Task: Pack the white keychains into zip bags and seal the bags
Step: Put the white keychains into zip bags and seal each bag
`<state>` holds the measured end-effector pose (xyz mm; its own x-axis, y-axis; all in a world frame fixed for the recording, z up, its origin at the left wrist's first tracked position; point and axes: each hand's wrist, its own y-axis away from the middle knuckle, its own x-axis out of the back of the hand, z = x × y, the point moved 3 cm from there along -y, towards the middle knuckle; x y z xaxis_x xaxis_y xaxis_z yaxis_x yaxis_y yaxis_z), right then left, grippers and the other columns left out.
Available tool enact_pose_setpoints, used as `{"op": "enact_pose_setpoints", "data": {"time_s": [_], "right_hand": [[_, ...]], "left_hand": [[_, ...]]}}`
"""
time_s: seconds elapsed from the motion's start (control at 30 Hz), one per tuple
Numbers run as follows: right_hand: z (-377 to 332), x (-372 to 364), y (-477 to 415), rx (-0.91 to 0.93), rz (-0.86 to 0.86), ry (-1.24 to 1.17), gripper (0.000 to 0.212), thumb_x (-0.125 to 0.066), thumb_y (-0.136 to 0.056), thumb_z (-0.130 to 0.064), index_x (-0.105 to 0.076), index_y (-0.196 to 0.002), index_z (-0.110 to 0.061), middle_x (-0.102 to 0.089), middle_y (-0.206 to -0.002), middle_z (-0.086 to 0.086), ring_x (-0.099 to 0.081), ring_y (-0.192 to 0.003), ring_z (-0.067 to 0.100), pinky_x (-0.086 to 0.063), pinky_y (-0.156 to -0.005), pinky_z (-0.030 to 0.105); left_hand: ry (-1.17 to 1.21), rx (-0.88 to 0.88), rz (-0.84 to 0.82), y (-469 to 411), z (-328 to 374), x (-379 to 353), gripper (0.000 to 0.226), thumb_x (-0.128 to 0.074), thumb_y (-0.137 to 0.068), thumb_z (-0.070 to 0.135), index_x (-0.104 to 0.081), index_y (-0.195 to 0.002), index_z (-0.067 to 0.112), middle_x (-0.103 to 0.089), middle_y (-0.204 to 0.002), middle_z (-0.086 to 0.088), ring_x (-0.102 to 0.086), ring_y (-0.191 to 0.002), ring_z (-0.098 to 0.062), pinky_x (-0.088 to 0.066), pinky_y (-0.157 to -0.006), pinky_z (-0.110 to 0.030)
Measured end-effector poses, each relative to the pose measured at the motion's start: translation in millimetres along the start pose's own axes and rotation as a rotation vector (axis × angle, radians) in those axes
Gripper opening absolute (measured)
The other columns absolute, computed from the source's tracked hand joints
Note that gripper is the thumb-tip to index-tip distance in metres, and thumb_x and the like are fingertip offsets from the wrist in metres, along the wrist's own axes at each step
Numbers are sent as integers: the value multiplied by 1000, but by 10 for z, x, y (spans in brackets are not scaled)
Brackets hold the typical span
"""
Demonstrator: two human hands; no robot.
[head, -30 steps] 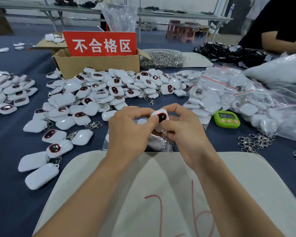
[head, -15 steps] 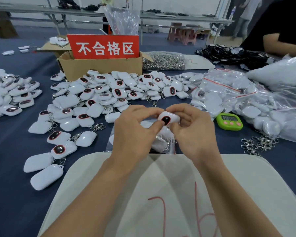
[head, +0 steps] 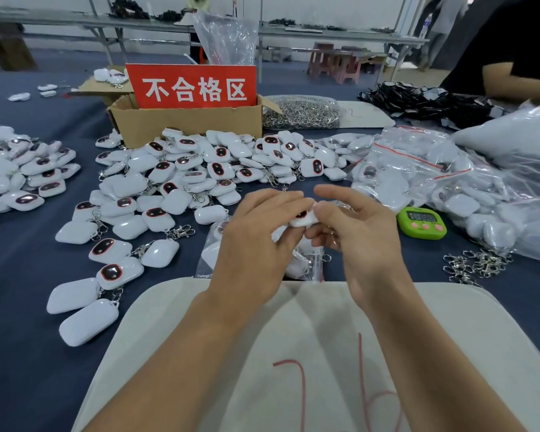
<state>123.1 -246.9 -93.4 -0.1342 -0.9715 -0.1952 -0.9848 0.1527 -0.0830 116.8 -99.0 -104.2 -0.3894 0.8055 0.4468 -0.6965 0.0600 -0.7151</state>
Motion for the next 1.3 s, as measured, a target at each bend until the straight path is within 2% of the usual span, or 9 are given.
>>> {"op": "enact_pose_setpoints", "data": {"time_s": [0.23,0.37,0.43,0.57,0.73,0.97,1.07,1.13,1.3], "right_hand": [[12,-1,-44,12,-97,196,8,-76,-87,-11,-79,-82,-17,-70,-67,4,-59,-60,14,-48,-57,19],[19,243,-165,-8,236,254,16,-78,-83,-11,-74,-69,-19,-65,-58,-3,-54,-55,11,-47,-60,23],[18,394,-210,-11,368,358,11,-78,-75,-22,-75,-65,-26,-66,-57,-8,-57,-61,13,-49,-67,30],[39,452,-190,-71,391,609,9,-75,-69,-25,-73,-68,-34,-65,-56,-12,-59,-62,14,-44,-59,26],[148,381,-187,-261,368,523,17,-77,-67,-23,-70,-67,-8,-70,-67,7,-57,-66,20,-39,-57,30],[230,58,-100,-195,-14,575,20,-52,-71,-17,-51,-52,-11,-42,-53,-3,-36,-56,12,-33,-59,28],[213,149,-160,-97,102,598,18,-60,-73,-23,-65,-69,-6,-48,-57,0,-39,-61,11,-38,-58,28],[155,253,-191,-55,270,591,10,-67,-77,-25,-77,-75,-24,-60,-54,-8,-45,-54,3,-42,-50,19],[136,333,-220,-64,357,580,38,-72,-82,-22,-66,-47,-38,-51,-43,-20,-46,-41,0,-31,-45,17]], "left_hand": [[204,356,-66,-29,-72,66,26,-68,-97,36,-72,-123,37,-75,-106,20,-66,-102,5,-49,-87,-17],[-71,442,-76,20,-6,9,16,-65,-87,56,-72,-97,46,-70,-79,23,-62,-79,2,-40,-69,-20],[-289,494,-221,52,58,-100,31,-59,-77,71,-65,-80,41,-66,-72,20,-58,-70,-1,-32,-61,-26],[-554,407,-353,122,166,-252,41,-59,-78,68,-48,-61,32,-42,-58,11,-38,-59,-15,-14,-52,-28],[-503,479,-251,106,151,-218,29,-52,-91,55,-59,-79,30,-67,-76,7,-52,-71,-20,-26,-62,-35],[-202,333,-179,152,198,-212,23,-52,-99,36,-53,-79,26,-57,-64,9,-50,-65,-15,-38,-61,-37],[-158,339,-78,128,193,-147,38,-40,-100,49,-55,-75,25,-57,-62,8,-50,-68,-14,-33,-58,-30],[-87,457,101,58,105,-16,41,-40,-97,51,-65,-76,26,-61,-65,11,-53,-69,-12,-36,-63,-30],[-10,780,479,-107,-383,484,30,-48,-88,39,-72,-70,35,-58,-54,16,-53,-59,-9,-43,-66,-35]]}}
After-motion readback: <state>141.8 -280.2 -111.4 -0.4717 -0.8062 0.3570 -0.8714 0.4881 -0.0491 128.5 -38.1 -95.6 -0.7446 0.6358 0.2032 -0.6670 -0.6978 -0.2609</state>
